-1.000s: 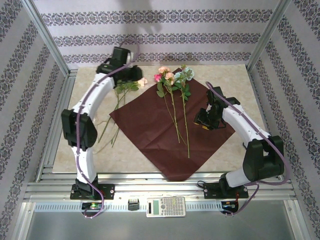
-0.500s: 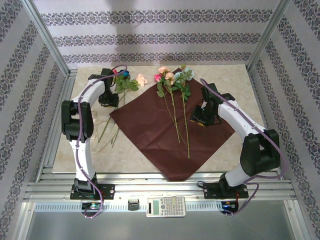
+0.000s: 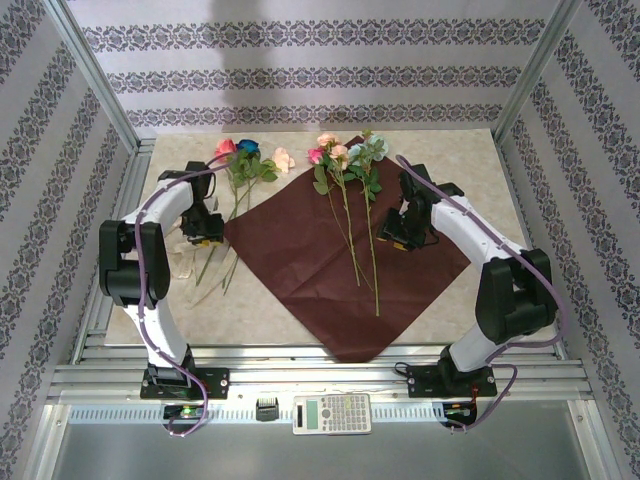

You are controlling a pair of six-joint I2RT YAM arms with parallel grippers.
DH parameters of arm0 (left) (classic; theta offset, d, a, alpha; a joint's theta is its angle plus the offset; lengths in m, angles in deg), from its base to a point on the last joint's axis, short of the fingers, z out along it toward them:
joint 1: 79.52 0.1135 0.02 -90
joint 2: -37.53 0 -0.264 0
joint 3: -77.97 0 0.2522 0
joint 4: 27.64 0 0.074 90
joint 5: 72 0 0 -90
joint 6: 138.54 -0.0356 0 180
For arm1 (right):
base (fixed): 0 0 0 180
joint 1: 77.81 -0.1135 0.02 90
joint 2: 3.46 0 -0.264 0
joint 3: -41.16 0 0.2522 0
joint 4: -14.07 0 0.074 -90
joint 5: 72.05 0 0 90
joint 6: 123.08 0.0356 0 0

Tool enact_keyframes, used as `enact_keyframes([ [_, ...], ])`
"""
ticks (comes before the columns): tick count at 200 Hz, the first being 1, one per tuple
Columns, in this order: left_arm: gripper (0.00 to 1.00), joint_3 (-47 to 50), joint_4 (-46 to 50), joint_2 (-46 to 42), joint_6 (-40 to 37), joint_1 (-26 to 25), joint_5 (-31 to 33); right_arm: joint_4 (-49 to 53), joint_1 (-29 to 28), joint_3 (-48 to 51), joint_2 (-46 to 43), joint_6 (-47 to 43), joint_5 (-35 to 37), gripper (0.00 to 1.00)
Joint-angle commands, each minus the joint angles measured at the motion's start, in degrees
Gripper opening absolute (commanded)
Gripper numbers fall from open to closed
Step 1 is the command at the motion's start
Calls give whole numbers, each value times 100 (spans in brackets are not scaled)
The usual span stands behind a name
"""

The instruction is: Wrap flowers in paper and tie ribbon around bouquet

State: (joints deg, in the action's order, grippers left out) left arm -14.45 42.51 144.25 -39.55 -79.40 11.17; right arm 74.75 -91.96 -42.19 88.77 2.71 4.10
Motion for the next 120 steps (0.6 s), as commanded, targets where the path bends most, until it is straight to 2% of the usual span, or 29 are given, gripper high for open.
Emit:
enact_keyframes([
  [1, 29, 164, 65, 81, -108, 43, 70, 29, -71, -166, 89, 25, -1, 43],
  [93, 29, 488, -515, 515, -179, 41, 397, 15, -79, 31, -98, 51, -4, 44],
  [120, 26, 598, -719, 586, -135, 45, 393, -18, -84, 85, -141, 72, -13, 44],
])
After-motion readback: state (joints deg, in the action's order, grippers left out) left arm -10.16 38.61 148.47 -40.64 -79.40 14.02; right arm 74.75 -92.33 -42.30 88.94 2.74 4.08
